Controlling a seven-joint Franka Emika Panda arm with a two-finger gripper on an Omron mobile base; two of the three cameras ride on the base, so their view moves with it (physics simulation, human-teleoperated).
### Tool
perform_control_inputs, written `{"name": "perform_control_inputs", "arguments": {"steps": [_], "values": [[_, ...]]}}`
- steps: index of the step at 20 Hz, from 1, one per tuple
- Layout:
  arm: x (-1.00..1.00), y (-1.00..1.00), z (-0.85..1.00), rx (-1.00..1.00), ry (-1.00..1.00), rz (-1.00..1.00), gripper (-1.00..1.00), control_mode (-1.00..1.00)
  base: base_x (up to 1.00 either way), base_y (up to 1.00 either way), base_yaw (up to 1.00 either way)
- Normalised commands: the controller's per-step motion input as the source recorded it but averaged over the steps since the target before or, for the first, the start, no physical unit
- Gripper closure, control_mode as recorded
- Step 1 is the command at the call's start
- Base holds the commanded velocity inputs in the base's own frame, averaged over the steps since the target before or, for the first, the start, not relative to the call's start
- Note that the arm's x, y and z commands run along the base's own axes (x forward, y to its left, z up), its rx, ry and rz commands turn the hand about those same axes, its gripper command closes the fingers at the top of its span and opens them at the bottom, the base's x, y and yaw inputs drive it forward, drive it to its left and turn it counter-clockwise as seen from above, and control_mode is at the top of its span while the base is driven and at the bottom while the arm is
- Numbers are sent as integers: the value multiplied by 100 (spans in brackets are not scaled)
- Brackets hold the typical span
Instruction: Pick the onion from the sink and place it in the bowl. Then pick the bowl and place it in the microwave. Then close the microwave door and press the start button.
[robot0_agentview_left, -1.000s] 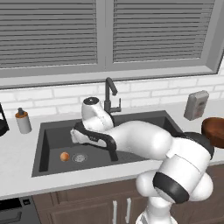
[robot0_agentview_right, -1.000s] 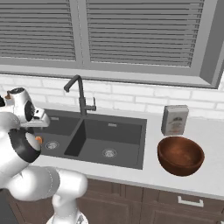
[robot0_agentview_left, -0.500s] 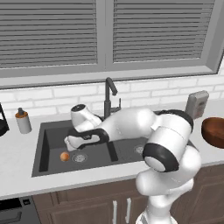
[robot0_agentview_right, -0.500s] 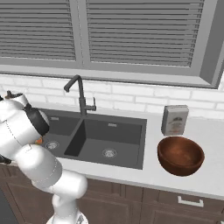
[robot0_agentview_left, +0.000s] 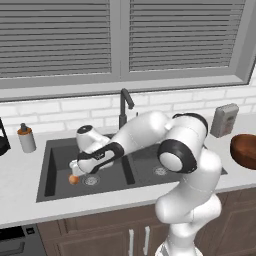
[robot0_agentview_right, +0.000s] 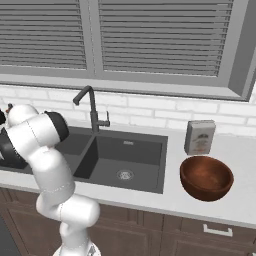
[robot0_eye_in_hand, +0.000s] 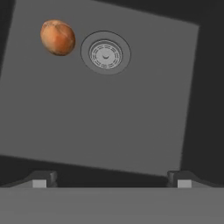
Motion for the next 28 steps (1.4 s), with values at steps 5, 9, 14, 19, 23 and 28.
{"name": "perform_control_inputs", "arguments": {"steps": [5, 9, 14, 19, 23, 28], "values": [[17, 15, -7, 0, 8, -3, -100, -100, 0, 0, 0], [21, 36, -24, -2, 1, -2, -100, -100, 0, 0, 0], [18, 32, -21, -1, 0, -1, -100, -100, 0, 0, 0], [30, 14, -21, 0, 2, -1, -100, -100, 0, 0, 0], [34, 17, -29, 0, 1, 0, -100, -100, 0, 0, 0], [21, 2, -34, 0, 0, 0, -100, -100, 0, 0, 0]]}}
